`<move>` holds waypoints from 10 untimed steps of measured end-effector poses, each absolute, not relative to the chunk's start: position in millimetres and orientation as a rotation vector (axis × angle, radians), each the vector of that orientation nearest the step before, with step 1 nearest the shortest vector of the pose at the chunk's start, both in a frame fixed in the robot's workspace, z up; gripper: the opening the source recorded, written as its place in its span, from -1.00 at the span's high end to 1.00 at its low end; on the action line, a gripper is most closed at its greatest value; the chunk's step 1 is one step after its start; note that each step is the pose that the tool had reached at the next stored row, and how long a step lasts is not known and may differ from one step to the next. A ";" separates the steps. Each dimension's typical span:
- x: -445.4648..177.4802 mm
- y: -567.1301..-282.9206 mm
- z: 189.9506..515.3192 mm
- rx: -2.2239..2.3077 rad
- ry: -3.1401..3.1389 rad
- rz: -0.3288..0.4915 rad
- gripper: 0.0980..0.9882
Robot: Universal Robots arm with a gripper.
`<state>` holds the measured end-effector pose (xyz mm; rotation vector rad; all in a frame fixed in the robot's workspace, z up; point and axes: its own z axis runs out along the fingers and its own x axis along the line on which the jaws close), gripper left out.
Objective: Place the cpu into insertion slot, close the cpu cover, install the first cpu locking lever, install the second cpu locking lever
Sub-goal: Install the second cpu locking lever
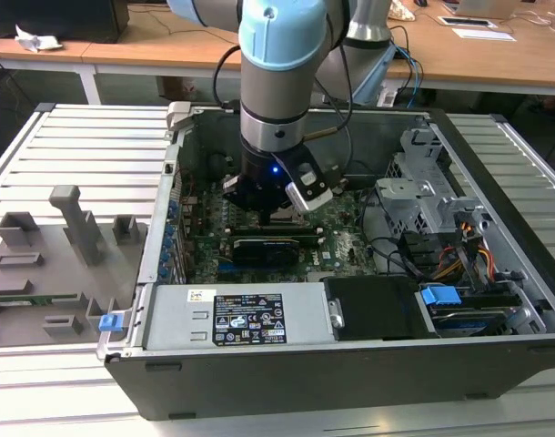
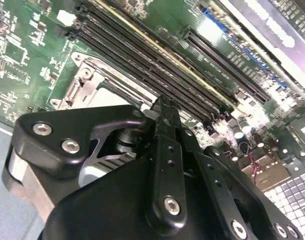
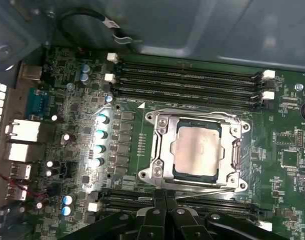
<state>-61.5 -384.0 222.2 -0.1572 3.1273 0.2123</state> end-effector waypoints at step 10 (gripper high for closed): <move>-73.7 -384.6 214.6 -0.157 3.122 0.257 0.98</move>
